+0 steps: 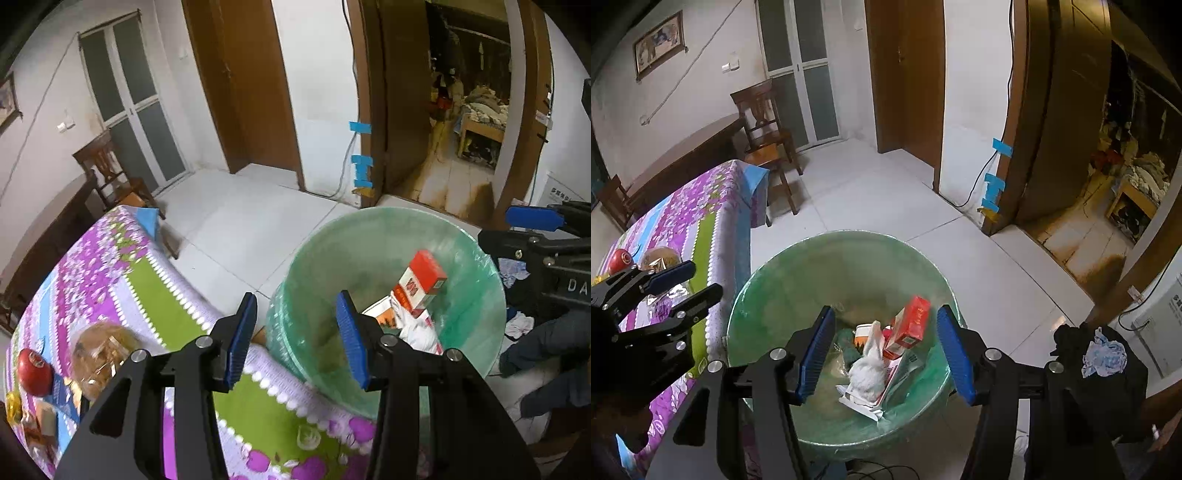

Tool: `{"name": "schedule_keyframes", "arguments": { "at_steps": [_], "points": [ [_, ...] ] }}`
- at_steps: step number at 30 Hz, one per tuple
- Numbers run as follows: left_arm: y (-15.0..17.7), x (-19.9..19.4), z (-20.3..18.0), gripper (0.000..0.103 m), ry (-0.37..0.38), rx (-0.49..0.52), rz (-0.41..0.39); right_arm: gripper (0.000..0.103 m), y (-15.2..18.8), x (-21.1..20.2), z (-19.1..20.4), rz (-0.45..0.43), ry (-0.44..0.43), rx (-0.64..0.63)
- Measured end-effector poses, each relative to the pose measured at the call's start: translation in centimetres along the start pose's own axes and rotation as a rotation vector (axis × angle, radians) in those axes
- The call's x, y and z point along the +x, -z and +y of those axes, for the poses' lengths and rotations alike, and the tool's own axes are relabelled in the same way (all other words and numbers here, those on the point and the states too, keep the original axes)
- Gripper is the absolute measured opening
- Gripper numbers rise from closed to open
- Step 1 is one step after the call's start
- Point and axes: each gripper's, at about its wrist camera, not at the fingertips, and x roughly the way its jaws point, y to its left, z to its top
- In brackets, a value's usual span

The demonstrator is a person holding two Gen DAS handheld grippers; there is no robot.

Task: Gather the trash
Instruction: 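Move both tools back over the table toward the remaining items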

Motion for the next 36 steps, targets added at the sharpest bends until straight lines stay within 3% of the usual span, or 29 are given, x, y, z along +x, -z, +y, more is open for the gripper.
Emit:
{"name": "schedule_keyframes", "arguments": {
  "at_steps": [2, 6, 15, 22, 28, 31, 36],
  "points": [
    [0.5, -0.7, 0.2, 0.043, -0.025, -0.005, -0.011, 0.059, 0.4, -0.2, 0.4, -0.005, -0.002, -0.009],
    [1.9, -2.8, 1.0, 0.058, -0.070, -0.021, -0.055, 0.060, 1.6, -1.1, 1.5, -0.031, -0.026, -0.013],
    [7.2, -7.5, 4.4, 0.079, -0.131, -0.092, -0.149, 0.068, 5.3, -4.1, 5.9, -0.162, -0.069, -0.027],
    [12.7, -11.0, 9.3, 0.085, -0.164, -0.209, -0.174, 0.071, 8.3, -5.8, 11.1, -0.253, -0.146, -0.055],
    [18.9, -15.4, 14.4, 0.089, -0.253, -0.334, -0.191, 0.071, 9.2, -5.2, 18.5, -0.229, -0.282, -0.242],
    [21.8, -18.0, 16.5, 0.092, -0.290, -0.398, -0.183, 0.071, 8.6, -5.2, 23.1, -0.221, -0.391, -0.369],
    [26.6, -22.2, 20.2, 0.096, -0.334, -0.564, -0.186, 0.073, 6.7, -4.3, 32.7, -0.159, -0.571, -0.657]
  ]
}}
